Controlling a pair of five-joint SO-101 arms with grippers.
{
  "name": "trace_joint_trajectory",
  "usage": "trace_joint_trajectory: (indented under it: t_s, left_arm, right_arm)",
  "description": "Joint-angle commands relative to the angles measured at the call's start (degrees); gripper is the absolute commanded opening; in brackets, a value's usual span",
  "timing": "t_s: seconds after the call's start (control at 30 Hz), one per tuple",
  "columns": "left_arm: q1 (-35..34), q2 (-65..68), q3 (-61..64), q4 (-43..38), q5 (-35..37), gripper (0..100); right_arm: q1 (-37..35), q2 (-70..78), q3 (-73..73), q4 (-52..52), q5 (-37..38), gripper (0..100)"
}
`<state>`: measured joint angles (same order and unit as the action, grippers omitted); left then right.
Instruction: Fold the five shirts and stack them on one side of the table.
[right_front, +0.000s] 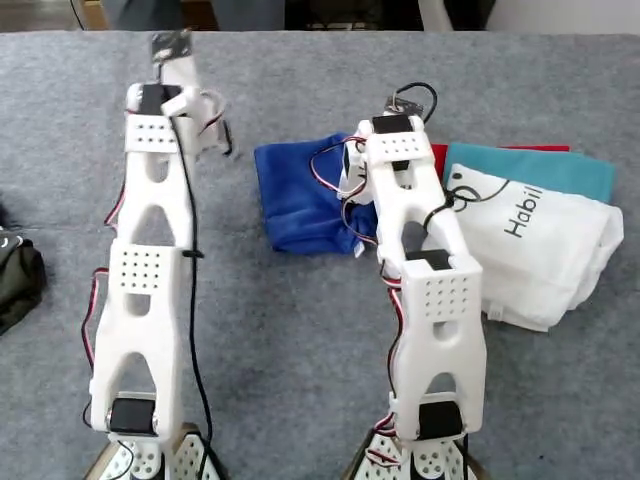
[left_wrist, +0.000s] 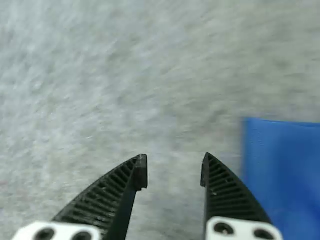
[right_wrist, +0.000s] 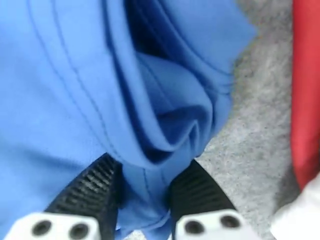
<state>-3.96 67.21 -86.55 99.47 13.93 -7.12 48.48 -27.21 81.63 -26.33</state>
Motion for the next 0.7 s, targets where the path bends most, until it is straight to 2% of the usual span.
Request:
trace_joint_trajectory:
  t_s: [0.0, 0.33, 0.67]
  left_arm:
    - [-5.93, 3.16, 1.98, 1.23, -0.18, 19]
    - [-8.22, 10.37, -3.30, 1.32, 1.41, 16]
    - [-7.96, 10.37, -3.47, 1.32, 0.62, 17]
  right_arm:
    - [-1.14, 0.75, 0.48, 0.97, 1.85, 1.3]
    - [-0.26, -3.03, -21.41, 18.46, 7.03, 1.3]
    - [-0.53, -5.93, -28.00, 19.43, 10.02, 1.3]
